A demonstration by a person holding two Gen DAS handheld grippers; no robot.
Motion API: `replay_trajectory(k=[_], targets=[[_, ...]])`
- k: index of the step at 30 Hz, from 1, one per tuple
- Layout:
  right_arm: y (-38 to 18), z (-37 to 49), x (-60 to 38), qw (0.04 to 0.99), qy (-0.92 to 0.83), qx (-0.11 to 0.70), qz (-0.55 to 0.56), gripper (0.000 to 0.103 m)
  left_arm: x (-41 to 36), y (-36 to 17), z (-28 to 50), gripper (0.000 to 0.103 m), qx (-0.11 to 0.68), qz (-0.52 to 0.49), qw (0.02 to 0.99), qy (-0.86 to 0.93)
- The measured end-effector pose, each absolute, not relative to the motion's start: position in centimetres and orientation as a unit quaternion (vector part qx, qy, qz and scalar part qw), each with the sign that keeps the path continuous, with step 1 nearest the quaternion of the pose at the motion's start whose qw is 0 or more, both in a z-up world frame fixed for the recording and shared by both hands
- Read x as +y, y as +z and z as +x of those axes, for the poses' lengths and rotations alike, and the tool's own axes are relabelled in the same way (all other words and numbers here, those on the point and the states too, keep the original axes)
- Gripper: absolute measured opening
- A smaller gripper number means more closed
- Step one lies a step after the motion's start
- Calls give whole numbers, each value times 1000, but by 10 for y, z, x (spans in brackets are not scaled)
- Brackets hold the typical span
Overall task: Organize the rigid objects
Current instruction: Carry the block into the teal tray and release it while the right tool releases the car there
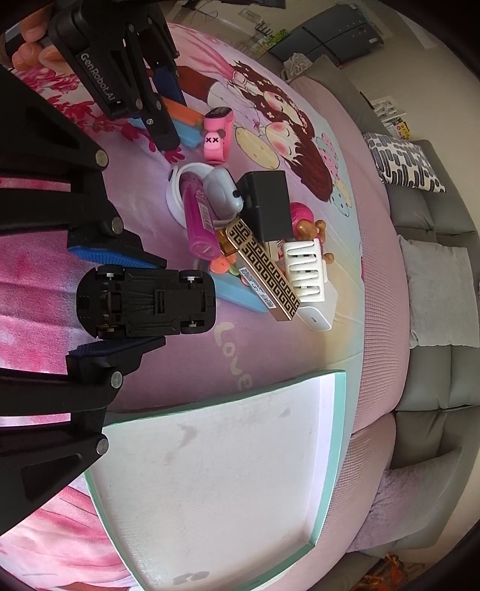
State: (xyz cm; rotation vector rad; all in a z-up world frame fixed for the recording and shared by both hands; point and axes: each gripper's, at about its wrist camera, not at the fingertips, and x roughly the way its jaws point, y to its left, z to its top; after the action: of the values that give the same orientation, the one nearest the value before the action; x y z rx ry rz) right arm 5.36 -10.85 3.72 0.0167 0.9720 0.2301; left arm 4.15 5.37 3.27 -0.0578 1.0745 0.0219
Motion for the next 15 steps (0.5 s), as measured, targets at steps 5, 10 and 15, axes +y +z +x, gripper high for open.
replay_trajectory(k=[5, 10, 15], targets=[[47, 50, -114, 885, 109, 452, 17, 36, 54, 47, 35, 44, 502, -31, 864, 3], [58, 47, -119, 893, 106, 437, 24, 36, 50, 71, 28, 44, 478, -28, 878, -5], [71, 43, -124, 901, 103, 420, 30, 36, 44, 92, 26, 44, 458, -27, 888, -15]])
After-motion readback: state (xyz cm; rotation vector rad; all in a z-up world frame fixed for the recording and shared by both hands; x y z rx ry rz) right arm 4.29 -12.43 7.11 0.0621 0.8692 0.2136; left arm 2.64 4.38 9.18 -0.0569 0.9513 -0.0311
